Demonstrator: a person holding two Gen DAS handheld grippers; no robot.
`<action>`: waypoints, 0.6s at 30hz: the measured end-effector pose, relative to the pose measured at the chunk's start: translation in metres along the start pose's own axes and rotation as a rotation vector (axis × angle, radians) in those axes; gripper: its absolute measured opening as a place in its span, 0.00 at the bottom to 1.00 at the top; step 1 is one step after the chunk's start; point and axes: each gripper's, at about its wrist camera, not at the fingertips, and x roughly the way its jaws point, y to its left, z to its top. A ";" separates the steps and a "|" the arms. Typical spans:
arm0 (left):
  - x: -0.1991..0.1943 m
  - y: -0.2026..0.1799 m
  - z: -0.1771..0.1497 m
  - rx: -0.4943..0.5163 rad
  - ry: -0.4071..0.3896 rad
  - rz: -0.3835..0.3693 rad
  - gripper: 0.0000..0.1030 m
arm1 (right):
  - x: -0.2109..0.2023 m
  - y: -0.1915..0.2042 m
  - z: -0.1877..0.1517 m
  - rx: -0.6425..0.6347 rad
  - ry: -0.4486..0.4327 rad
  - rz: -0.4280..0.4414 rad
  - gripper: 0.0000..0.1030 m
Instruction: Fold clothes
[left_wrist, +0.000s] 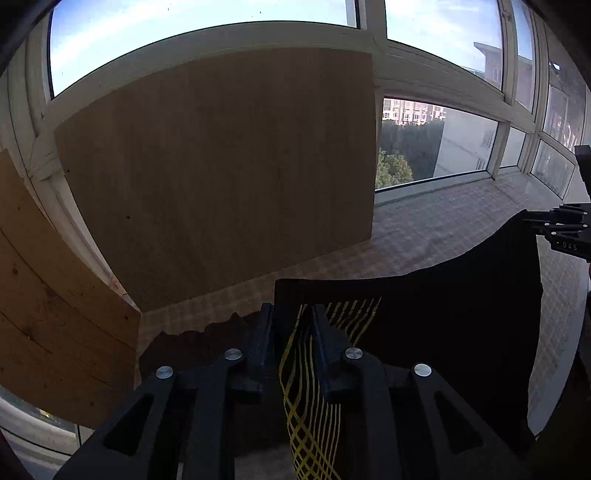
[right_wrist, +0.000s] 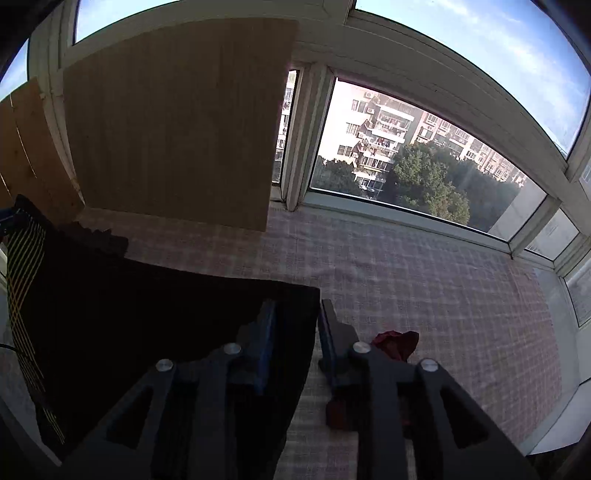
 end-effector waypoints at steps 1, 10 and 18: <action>0.025 0.005 -0.001 -0.022 0.037 0.004 0.21 | 0.026 0.000 0.000 0.010 0.051 0.001 0.24; 0.024 0.006 -0.055 0.085 0.076 -0.031 0.21 | 0.066 -0.019 -0.061 -0.048 0.164 0.075 0.24; -0.051 -0.062 -0.176 0.048 0.157 -0.158 0.24 | 0.044 -0.029 -0.161 -0.085 0.240 0.240 0.27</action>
